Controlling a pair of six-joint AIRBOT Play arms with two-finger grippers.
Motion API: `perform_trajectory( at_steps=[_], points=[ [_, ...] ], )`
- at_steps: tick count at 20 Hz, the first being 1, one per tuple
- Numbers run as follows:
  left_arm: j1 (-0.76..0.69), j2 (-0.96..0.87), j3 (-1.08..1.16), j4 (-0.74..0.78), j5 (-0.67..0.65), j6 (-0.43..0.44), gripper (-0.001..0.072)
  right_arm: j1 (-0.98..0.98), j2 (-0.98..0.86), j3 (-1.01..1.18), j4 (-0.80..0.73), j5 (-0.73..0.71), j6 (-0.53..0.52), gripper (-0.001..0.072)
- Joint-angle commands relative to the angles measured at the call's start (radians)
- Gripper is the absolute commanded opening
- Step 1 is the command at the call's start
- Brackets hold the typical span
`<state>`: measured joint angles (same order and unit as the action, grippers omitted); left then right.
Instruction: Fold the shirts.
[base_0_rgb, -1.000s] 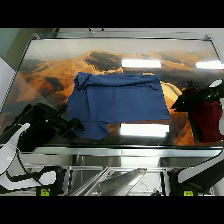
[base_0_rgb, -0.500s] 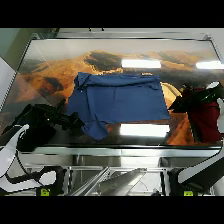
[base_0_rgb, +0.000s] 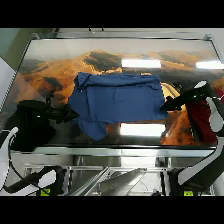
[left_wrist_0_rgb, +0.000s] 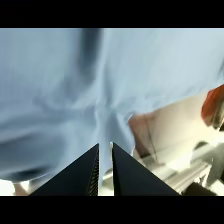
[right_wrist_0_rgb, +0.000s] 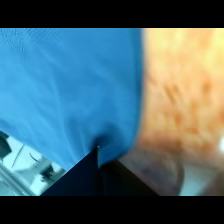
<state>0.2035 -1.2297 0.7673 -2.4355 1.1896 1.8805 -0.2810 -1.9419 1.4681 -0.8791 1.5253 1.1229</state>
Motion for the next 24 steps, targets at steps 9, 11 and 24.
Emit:
perform_trajectory(
  at_steps=[9,11,24],
  points=[
    [0.032,0.010,0.152,0.185,0.206,-0.074,0.0591,-0.038,0.163,-0.014,0.064,0.052,-0.009,0.0018],
    [0.031,0.010,0.065,0.193,0.205,-0.100,0.0680,-0.024,0.163,-0.035,0.063,0.045,-0.014,0.0018],
    [0.000,0.009,-0.278,0.076,-0.067,-0.076,0.0680,-0.021,0.163,-0.038,0.061,0.018,-0.039,0.0018]
  ],
)
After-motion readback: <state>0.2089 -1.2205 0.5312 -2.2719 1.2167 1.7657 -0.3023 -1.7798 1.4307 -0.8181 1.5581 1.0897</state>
